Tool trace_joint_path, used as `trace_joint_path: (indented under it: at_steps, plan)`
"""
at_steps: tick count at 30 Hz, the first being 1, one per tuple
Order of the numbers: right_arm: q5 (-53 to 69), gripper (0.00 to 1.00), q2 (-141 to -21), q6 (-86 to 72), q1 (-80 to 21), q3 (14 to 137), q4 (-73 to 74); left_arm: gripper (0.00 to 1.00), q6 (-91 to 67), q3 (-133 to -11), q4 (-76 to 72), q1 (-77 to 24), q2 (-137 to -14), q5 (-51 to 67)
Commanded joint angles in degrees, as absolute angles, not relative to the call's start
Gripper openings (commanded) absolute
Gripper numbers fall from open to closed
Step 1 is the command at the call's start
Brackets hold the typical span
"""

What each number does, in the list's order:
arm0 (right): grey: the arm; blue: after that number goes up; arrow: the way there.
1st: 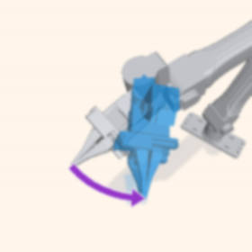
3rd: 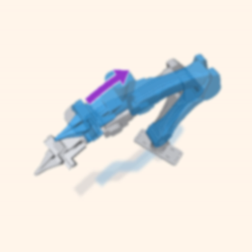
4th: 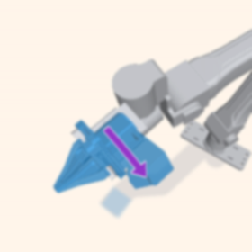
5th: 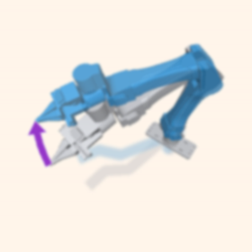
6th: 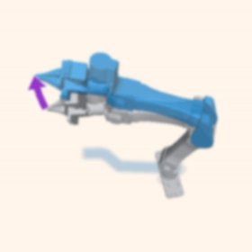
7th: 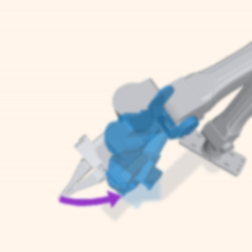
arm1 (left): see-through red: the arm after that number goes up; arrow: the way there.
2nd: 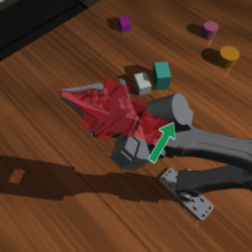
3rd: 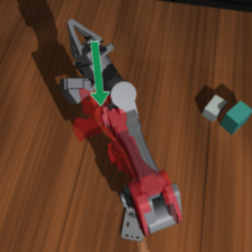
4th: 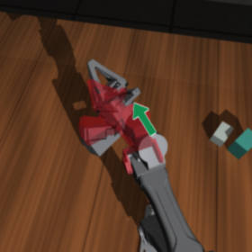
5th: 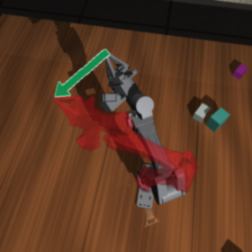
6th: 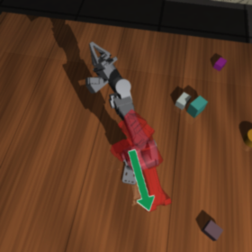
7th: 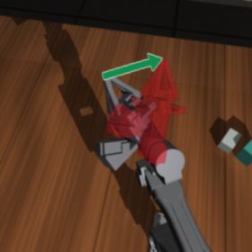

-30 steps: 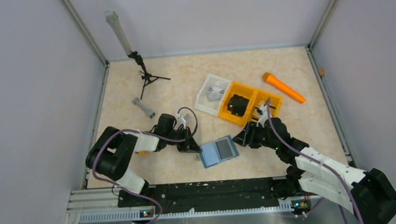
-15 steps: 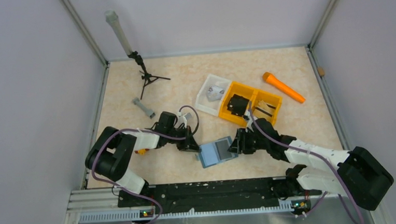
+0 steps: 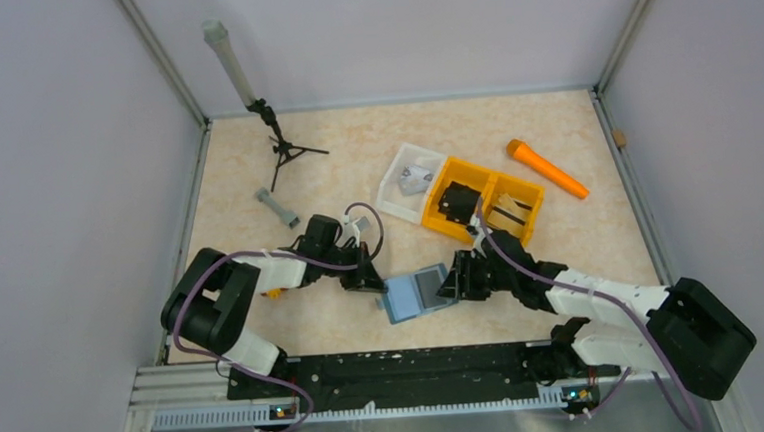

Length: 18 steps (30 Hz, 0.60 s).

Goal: Take the credit cards out of the card holder
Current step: Place the card holder at the center of the board.

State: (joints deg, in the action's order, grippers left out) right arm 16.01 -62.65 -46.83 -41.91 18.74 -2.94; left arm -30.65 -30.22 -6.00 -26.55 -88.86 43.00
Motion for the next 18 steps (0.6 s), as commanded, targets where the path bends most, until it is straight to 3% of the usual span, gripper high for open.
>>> trace_joint_path:
  at_steps: [1,18]
  plan:
    - [16.4,0.44,-64.4,-48.3,-42.7,18.5,-5.8,0.0,-29.6,-30.7,-6.3,-26.9,-87.3,42.4]
    - [16.1,0.43,-65.7,-49.1,-43.9,16.7,-5.2,0.0,-29.5,-29.8,-5.5,-27.2,-85.4,41.2]
